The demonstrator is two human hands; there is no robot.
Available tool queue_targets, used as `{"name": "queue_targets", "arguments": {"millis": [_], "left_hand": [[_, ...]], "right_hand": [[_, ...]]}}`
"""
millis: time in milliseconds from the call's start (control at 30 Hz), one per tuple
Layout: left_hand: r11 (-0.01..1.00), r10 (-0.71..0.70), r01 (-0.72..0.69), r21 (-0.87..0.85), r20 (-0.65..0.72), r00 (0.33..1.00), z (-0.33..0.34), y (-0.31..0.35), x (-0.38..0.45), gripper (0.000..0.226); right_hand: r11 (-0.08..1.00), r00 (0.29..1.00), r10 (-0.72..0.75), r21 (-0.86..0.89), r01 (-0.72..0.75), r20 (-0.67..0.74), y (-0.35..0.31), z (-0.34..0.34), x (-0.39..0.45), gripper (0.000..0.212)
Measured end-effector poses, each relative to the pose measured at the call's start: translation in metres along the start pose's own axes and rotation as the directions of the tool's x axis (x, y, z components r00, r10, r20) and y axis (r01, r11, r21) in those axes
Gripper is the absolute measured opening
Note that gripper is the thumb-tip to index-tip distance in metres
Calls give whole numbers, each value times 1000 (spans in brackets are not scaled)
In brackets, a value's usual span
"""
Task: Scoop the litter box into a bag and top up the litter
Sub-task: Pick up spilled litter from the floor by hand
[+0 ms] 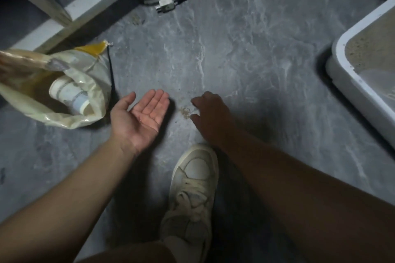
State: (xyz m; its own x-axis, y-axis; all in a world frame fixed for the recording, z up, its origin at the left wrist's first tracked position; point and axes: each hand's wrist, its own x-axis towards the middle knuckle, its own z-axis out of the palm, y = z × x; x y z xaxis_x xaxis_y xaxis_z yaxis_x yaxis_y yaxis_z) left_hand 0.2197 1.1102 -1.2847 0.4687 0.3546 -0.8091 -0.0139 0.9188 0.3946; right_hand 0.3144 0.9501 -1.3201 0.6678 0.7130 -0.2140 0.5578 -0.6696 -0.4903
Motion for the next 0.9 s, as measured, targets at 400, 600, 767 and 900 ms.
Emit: {"name": "queue_targets", "arguments": {"millis": [400, 600, 767, 900], "left_hand": [[999, -38, 38, 13, -18, 999, -24, -7, 7, 45], [999, -41, 42, 32, -24, 999, -23, -9, 10, 46], [998, -43, 45, 45, -30, 999, -24, -4, 13, 47], [998, -40, 41, 37, -36, 999, -22, -3, 16, 47]], "right_hand": [[974, 988, -145, -166, 152, 51, -12, 19, 17, 15], [964, 973, -226, -131, 231, 52, -17, 24, 22, 26], [978, 981, -172, -103, 181, 91, -22, 23, 26, 27], [952, 959, -251, -147, 270, 132, -26, 13, 25, 20]]}}
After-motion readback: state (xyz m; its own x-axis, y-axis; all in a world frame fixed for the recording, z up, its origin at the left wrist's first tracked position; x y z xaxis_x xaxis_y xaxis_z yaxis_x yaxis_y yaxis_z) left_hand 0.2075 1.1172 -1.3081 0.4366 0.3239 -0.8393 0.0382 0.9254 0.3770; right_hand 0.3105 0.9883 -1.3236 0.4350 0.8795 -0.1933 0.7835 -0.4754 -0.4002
